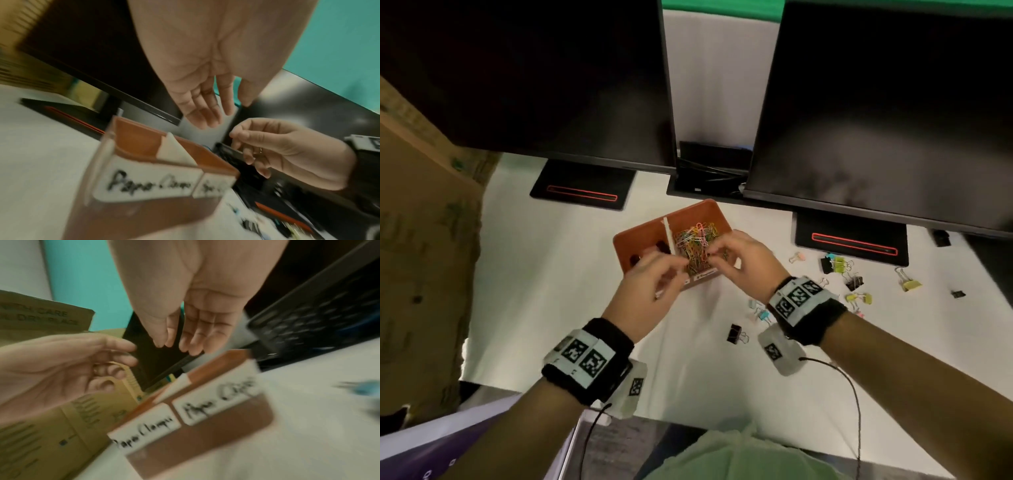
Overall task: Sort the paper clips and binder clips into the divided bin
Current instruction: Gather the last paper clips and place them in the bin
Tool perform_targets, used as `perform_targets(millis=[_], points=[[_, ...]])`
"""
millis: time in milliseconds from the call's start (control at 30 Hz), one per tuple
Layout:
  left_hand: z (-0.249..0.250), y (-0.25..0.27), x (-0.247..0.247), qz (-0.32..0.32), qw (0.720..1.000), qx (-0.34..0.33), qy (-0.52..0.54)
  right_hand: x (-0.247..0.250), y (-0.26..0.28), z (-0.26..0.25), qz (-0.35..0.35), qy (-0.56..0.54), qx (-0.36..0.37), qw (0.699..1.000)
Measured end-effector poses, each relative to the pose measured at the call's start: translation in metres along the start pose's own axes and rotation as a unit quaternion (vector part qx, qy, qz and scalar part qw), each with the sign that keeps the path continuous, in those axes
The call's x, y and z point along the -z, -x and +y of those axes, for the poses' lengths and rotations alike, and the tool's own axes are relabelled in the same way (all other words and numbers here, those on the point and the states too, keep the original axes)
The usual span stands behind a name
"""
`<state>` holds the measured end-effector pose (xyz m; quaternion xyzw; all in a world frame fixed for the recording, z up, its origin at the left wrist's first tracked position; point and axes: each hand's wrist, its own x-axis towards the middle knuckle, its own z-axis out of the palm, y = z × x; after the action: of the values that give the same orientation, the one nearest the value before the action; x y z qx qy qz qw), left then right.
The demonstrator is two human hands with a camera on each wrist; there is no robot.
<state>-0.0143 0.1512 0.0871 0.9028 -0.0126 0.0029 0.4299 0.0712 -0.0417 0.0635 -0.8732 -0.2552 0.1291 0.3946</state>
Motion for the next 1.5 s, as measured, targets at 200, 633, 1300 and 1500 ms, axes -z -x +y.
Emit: perform_targets(millis=[200,633,1300,1500], points=[[-0.004,-0.002,-0.091,-0.25,0.964,-0.012,-0.088,0.0,0.063,0.081,-0.196,0.177,-0.091,0.96],[-0.024,-0.002,-0.138,-0.246,0.962,0.071,-0.094,-0.008,0.057,0.089,-0.235,0.173,-0.102,0.951],[0.031,-0.093,-0.179,-0.218,0.968,0.071,-0.102,0.077,0.053,0.134,-0.116,0.088,-0.195,0.97],[0.027,-0.104,-0.188,-0.224,0.959,0.051,-0.164,0.057,0.044,0.134,-0.209,0.089,-0.137,0.964]])
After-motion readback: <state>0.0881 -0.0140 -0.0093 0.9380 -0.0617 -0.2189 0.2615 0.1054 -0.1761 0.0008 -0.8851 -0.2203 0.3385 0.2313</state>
